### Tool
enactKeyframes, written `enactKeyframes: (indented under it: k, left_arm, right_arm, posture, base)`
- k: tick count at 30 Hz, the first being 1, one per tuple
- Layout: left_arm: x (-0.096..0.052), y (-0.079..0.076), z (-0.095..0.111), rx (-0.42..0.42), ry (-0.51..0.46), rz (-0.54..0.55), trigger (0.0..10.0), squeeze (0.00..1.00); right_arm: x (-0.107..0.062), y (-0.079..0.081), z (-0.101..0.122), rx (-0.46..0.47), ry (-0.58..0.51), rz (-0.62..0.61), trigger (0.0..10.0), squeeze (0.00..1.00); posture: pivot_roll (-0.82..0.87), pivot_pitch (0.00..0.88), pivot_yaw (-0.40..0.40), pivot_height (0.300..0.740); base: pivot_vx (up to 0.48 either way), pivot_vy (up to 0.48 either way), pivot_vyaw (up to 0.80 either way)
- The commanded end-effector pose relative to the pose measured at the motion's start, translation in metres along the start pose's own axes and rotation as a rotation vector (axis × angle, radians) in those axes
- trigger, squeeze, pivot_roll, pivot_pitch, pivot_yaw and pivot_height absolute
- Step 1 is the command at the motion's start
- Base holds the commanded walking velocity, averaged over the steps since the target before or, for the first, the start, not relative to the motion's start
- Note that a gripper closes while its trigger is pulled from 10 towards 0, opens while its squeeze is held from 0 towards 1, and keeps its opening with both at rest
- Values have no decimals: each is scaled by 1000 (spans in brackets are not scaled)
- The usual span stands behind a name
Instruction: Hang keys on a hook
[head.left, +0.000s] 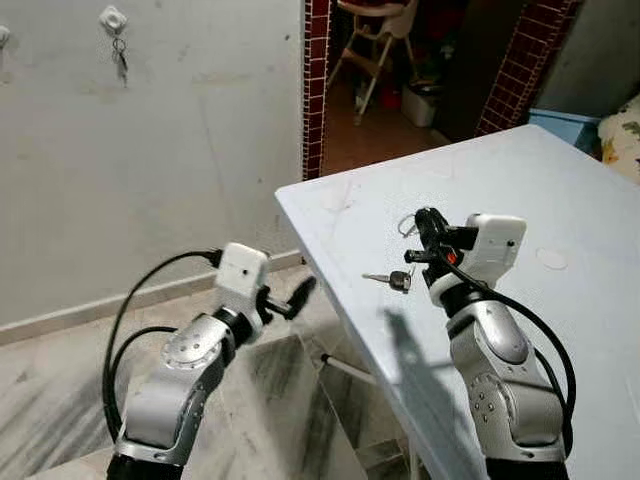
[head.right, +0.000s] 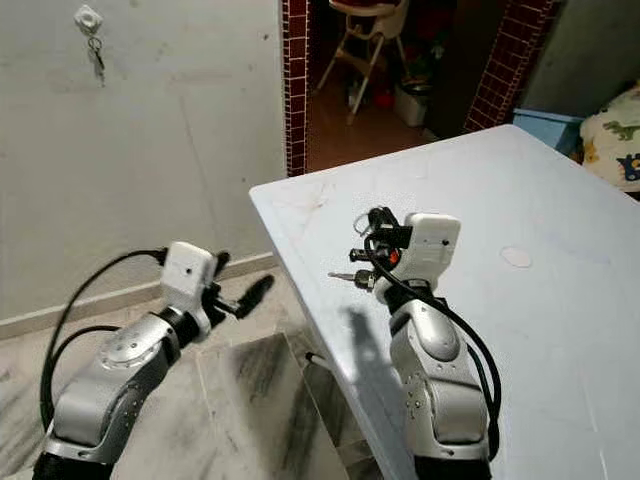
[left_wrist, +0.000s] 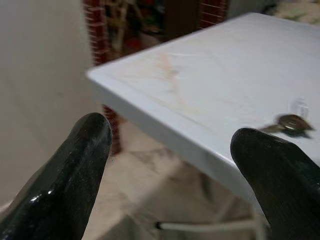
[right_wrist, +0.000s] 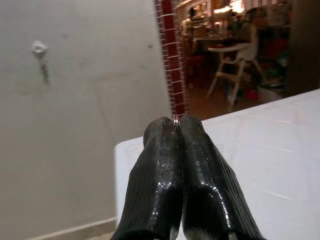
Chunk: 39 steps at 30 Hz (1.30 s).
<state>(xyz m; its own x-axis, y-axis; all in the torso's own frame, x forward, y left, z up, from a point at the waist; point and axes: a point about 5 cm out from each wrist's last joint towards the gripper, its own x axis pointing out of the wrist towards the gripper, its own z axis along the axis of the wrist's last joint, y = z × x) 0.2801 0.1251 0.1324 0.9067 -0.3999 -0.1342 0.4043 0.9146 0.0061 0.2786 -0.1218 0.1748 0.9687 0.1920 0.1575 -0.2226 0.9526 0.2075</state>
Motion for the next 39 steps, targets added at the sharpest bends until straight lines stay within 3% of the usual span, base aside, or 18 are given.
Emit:
enactKeyframes:
  k: [1,9,21,28,39]
  left_arm:
    - [-2,2,-1,13,-6,33,10000,0]
    - [-4,6,-1,18,-4,90,10000,0]
    - [-6,12,-6,-39,29,141,10000,0]
    - [-6,12,-7,-59,42,134,10000,0]
    - [-4,9,-6,-92,48,99,10000,0]
  right_arm:
    - [-3,7,4,3,-8,34,10000,0]
    - [-7,11,-2,4,27,47,10000,0]
    - [-8,8,-6,-1,57,20,10000,0]
    - [-9,5,-8,7,66,-1,10000,0]
    - [-7,4,-9,-5,75,-6,10000,0]
  posture:
    - [111,0,-27,740]
    - [114,0,-25,740]
    - [120,0,-18,740]
    - [121,0,-18,740]
    - [125,0,-24,740]
  base:
    - [0,0,0]
    - [0,0,703]
    - [0,0,800]
    - [0,35,0]
    - [0,480,0]
